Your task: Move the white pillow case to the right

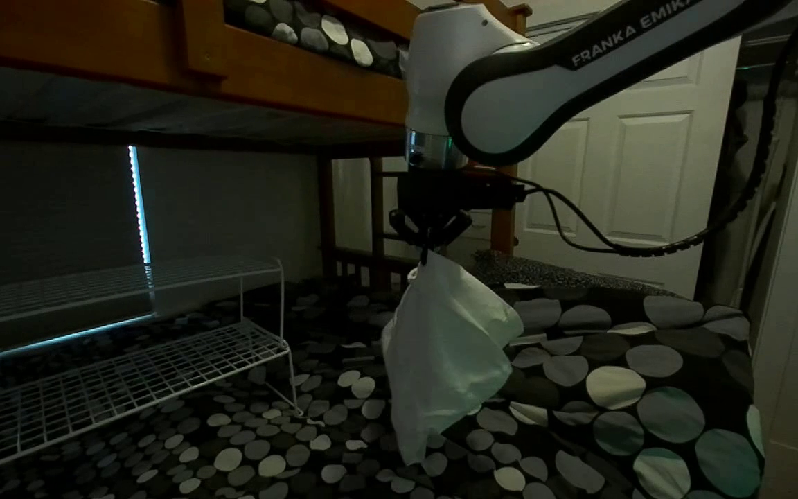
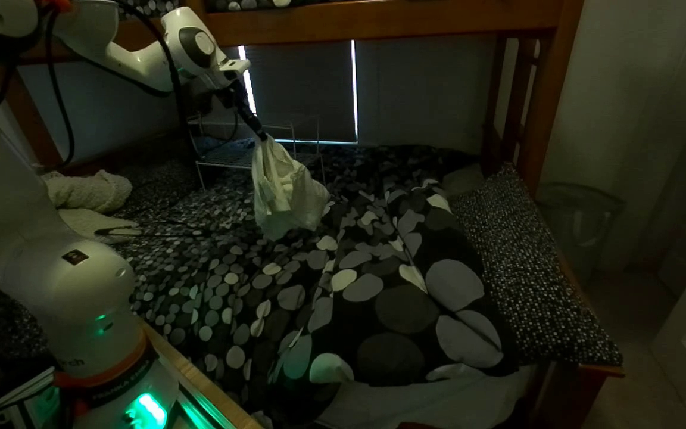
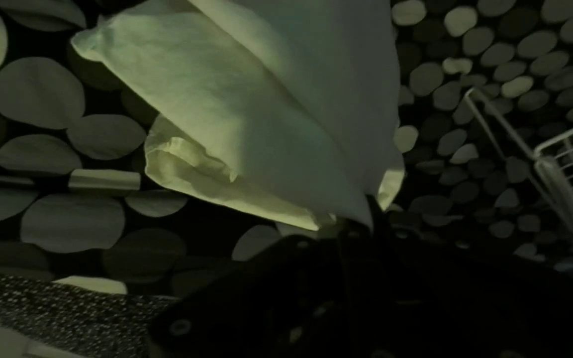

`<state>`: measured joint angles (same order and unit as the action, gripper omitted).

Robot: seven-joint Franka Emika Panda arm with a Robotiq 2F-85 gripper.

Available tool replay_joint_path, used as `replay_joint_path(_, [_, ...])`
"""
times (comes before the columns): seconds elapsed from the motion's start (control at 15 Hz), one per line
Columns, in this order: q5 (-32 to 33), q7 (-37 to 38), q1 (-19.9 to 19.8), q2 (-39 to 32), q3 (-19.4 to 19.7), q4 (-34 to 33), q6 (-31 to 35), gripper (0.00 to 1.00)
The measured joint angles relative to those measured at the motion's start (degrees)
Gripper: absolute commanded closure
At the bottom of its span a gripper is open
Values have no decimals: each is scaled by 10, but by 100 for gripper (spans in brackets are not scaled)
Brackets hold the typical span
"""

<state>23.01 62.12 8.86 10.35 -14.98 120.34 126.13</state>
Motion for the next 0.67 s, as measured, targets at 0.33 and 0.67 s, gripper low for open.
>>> replay_joint_path(0.33, [63, 50, -51, -1, 24, 2, 10, 99])
replay_joint_path(0.67, [144, 100, -85, -23, 51, 7, 53, 99])
